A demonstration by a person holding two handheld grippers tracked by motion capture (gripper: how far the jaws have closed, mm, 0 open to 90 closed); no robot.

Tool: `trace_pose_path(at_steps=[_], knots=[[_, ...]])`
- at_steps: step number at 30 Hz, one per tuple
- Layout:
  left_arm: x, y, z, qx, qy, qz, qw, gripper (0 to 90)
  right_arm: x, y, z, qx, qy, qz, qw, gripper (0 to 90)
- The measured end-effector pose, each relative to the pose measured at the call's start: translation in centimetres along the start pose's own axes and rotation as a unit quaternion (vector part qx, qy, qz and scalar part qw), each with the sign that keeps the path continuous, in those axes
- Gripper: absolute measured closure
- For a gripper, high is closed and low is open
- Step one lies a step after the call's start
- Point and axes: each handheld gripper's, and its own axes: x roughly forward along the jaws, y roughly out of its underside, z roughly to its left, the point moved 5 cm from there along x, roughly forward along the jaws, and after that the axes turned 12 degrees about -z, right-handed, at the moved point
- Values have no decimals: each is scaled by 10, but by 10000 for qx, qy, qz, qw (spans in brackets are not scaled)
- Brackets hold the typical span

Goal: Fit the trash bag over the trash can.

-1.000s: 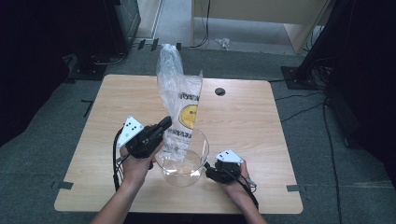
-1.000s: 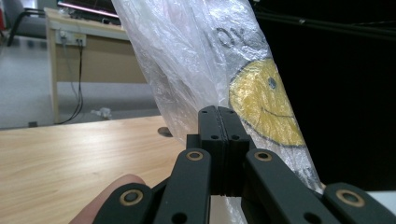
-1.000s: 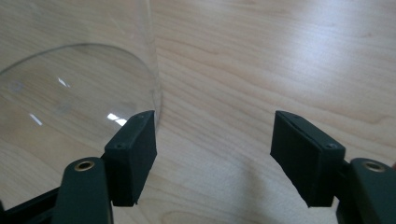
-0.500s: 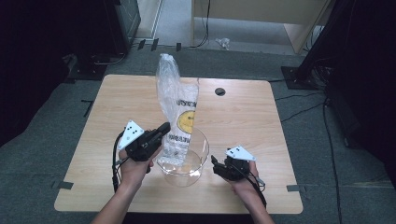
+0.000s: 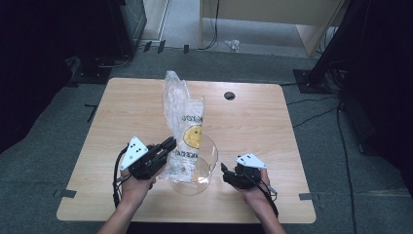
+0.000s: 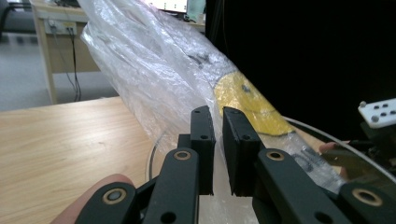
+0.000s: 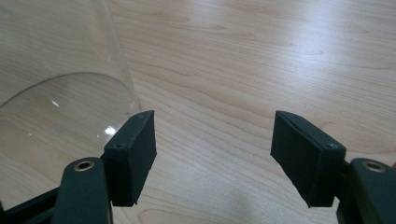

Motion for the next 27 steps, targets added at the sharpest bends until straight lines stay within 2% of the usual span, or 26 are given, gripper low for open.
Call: trace_pose_path(at_steps=[4, 7, 11, 14, 20, 27], knots=[[0, 4, 0, 348, -84, 233, 9991, 865, -2, -4, -2, 100, 7, -53, 9999, 311], [1, 8, 1, 355, -77, 299, 9989, 884, -6, -14, -8, 114, 41, -178, 9998, 322], [1, 7, 1, 418, -100, 307, 9986, 888, -11, -36, -16, 319, 83, -439, 9985, 364], [4, 6, 2, 456, -103, 334, 9984, 890, -13, -53, -18, 408, 50, -625, 9972, 383], [8, 4, 6, 523, -134, 376, 9978, 892, -13, -82, -11, 593, -51, -758, 9953, 404], [13, 5, 6, 557, -126, 437, 9974, 896, -3, -108, 11, 561, -470, -695, 9949, 432]])
